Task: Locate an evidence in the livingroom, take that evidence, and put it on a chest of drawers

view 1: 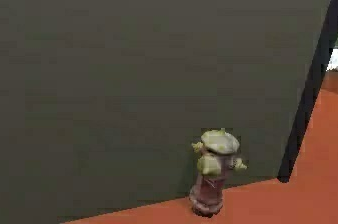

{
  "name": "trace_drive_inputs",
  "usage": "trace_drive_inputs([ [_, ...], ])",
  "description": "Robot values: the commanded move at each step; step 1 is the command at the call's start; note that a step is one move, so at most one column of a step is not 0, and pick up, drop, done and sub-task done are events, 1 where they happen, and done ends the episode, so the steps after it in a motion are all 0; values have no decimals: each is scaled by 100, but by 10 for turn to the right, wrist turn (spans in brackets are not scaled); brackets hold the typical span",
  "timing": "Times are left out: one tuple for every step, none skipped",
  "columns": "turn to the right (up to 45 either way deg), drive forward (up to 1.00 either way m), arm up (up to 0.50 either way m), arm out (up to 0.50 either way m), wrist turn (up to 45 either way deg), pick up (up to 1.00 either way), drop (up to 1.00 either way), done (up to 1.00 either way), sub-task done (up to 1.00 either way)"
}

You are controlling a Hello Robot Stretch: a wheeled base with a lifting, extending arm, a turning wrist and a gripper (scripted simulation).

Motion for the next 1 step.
trace_drive_inputs([
  [450, 0, 0, 0, 0, 0, 0, 0, 0],
])
